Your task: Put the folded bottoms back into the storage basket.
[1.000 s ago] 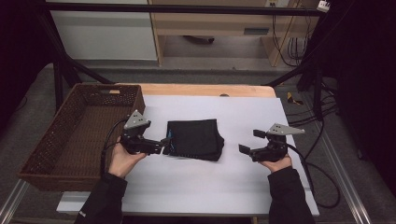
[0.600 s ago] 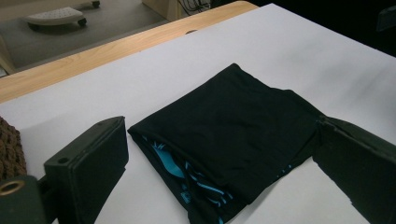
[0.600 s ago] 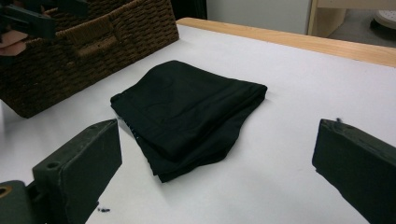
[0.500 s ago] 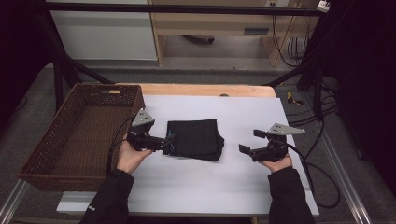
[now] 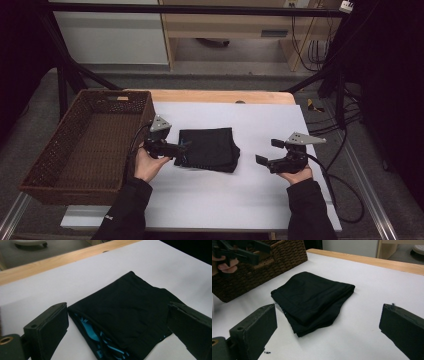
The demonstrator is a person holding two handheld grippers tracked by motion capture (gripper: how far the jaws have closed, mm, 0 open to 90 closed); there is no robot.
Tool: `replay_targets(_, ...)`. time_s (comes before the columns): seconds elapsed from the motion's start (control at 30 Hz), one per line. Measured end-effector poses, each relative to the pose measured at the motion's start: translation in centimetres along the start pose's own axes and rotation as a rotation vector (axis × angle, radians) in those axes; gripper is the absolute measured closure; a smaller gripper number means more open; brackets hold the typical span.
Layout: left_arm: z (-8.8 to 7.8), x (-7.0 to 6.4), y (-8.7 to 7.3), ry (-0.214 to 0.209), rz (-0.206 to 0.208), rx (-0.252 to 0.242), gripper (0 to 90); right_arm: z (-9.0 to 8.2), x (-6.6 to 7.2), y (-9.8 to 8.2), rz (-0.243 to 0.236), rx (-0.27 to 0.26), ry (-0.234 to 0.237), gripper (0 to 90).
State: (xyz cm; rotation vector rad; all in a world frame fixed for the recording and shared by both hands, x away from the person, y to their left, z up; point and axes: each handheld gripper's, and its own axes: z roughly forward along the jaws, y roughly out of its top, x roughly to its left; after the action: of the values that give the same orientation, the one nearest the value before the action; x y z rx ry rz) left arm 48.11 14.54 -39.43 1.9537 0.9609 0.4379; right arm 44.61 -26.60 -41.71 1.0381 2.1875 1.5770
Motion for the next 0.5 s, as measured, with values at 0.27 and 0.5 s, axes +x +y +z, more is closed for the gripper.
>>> replay_targets(0.27,2.4,0.9,-0.5,0.023,-0.037,0.079,6.2,0.1,0.0,0.0,0.004,0.000,0.002,1.7)
replay_targets(0.5,3.9,1.9,-1.1,0.037,-0.072,0.130,9.5,0.1,0.0,0.0,0.005,0.004,0.003,1.8)
